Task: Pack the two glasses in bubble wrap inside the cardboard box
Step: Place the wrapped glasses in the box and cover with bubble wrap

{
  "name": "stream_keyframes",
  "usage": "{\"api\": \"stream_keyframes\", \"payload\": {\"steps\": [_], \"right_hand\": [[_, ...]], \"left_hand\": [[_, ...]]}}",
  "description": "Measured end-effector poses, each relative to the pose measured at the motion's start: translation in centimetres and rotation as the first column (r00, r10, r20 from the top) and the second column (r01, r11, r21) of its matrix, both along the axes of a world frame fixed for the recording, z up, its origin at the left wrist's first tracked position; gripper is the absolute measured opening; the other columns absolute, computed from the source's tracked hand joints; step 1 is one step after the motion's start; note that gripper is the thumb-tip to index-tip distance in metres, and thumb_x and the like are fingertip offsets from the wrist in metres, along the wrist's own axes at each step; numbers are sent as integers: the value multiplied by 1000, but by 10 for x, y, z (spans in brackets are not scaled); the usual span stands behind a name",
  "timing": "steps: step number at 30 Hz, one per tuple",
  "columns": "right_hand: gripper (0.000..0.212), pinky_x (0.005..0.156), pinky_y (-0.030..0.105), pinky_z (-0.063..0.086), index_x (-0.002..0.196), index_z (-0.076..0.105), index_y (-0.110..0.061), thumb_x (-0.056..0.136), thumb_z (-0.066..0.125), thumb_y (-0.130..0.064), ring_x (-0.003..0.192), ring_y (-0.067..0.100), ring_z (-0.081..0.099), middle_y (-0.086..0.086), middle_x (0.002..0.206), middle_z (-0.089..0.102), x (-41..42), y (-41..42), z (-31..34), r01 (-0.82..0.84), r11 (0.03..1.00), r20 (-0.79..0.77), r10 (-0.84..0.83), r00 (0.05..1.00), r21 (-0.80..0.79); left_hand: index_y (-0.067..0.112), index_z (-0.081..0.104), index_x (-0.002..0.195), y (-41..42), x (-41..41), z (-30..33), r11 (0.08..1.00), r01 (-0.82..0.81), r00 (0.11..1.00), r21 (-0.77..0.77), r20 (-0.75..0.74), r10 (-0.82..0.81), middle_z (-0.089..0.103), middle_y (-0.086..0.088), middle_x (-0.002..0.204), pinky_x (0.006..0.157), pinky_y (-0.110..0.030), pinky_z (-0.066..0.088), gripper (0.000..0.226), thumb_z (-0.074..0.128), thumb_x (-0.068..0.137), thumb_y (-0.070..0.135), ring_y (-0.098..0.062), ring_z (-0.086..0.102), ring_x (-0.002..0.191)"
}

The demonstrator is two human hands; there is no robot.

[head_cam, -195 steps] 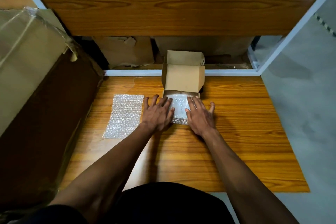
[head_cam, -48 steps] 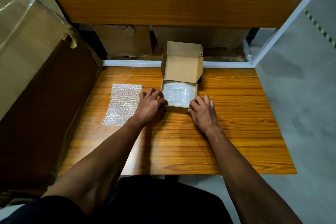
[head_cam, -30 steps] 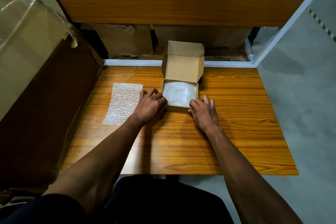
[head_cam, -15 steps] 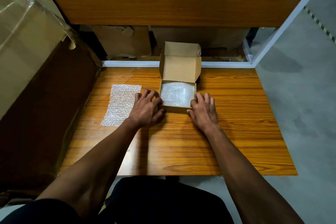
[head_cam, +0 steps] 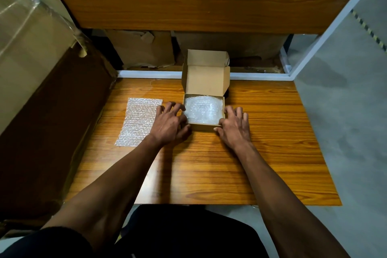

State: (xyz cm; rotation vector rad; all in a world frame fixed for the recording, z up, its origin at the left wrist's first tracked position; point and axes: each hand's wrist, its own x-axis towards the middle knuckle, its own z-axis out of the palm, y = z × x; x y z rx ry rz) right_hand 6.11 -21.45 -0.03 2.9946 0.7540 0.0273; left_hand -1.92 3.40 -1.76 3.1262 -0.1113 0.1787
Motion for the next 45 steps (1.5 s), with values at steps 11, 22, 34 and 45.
{"api": "stream_keyframes", "payload": {"steps": [11,22,34,45], "right_hand": [[53,96,43,35,100,82,-28,87,61,-74,121,25,37,0,139,47,16,5,3,-27,998,-49,25,998,-52],[54,103,45,37,148,46,-13,106,39,-47,131,29,44,11,146,55,13,32,-13,68,989,-93,-56,994,130],[57,106,41,52,153,40,-6,100,57,-13,135,31,49,16,153,40,23,49,-12,-13,901,-95,60,994,434],[66,125,44,29,162,29,-18,104,54,-36,151,33,28,17,167,18,30,65,-22,24,978,-208,19,978,205]], "left_hand": [[27,79,86,-6,8,-1,1000,-19,998,-8,54,19,56,5,137,96,-50,37,58,43,98,71,-25,41,131],[24,69,125,-22,2,-8,983,-183,982,23,-32,184,51,2,146,104,-53,36,62,26,106,65,-26,41,134],[18,43,156,-39,35,4,983,-164,986,-83,-15,163,51,-7,150,105,-47,32,61,18,108,48,-26,46,131],[25,11,169,-48,60,-9,984,-174,934,-44,-324,151,16,0,175,123,-70,1,70,12,106,57,-24,19,159]]}}
